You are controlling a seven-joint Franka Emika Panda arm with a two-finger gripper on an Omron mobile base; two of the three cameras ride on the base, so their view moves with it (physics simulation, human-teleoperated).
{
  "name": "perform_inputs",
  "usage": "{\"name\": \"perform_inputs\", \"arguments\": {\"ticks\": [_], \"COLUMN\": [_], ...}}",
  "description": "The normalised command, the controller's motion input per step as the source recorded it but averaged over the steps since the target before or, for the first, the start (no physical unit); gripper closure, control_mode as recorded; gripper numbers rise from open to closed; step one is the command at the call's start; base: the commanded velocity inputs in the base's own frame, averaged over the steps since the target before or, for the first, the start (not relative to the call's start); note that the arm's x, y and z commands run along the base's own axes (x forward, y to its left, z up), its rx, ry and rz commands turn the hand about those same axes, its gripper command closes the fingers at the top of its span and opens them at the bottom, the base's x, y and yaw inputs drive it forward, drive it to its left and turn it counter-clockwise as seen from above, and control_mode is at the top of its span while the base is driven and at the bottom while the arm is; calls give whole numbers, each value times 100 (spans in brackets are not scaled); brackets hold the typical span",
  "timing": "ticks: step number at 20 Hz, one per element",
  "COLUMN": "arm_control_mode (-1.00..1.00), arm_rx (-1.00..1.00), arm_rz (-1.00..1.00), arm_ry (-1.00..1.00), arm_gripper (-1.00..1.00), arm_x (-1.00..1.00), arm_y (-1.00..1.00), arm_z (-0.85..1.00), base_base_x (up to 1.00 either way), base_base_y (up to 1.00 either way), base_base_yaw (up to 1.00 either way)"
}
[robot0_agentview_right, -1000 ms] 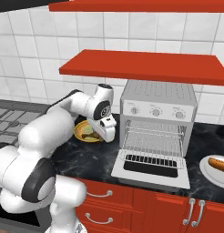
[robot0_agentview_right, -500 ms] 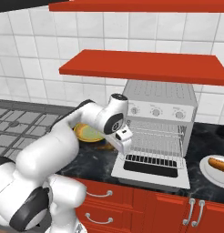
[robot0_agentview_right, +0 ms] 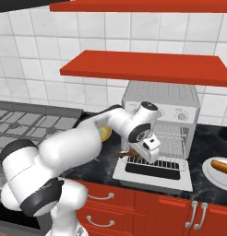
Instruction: Open the toaster oven door. Place the hotdog bun on the top rack in the toaster oven and place the chicken drumstick on the bottom rack.
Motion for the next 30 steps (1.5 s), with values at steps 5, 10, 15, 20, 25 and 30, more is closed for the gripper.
{"name": "perform_inputs", "arguments": {"ticks": [5, 10, 15, 20, 25, 30], "arm_control_mode": [-100, -100, -100, -100, -100, -100], "arm_rx": [1, 0, 0, 0, 0, 0], "arm_rz": [-1, -6, -2, -1, 0, 0], "arm_ry": [-4, -1, -1, 0, -1, 0], "arm_gripper": [100, 100, 100, 100, 100, 100], "arm_x": [6, 31, 55, 36, 15, -4], "arm_y": [-36, -10, -17, -24, -29, -23], "arm_z": [-22, -37, -18, -29, -11, -33], "base_base_x": [0, 0, 0, 0, 0, 0], "base_base_y": [0, 0, 0, 0, 0, 0], "base_base_yaw": [0, 0, 0, 0, 0, 0]}}
